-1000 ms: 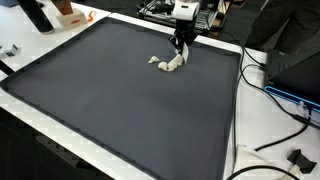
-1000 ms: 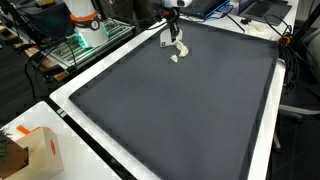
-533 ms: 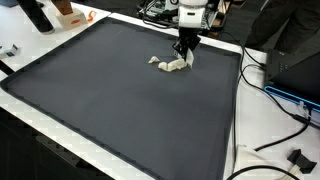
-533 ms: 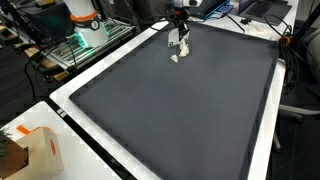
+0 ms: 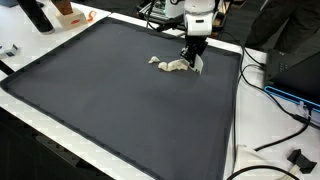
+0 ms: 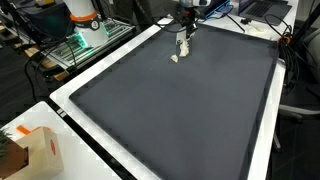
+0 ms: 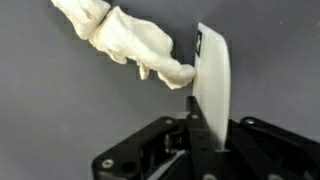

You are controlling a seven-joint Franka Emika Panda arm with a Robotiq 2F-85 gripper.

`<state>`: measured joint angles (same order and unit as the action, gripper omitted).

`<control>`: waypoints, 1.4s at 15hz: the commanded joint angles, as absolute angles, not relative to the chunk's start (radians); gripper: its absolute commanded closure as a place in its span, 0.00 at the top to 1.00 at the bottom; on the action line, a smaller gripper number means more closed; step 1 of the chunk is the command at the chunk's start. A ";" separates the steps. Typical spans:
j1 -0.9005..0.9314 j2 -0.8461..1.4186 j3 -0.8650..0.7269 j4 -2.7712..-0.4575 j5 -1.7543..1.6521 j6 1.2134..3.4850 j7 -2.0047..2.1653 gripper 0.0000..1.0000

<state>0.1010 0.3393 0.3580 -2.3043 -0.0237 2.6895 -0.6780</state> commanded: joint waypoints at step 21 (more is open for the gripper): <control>0.109 0.252 0.255 -2.542 -0.057 2.713 -0.421 0.01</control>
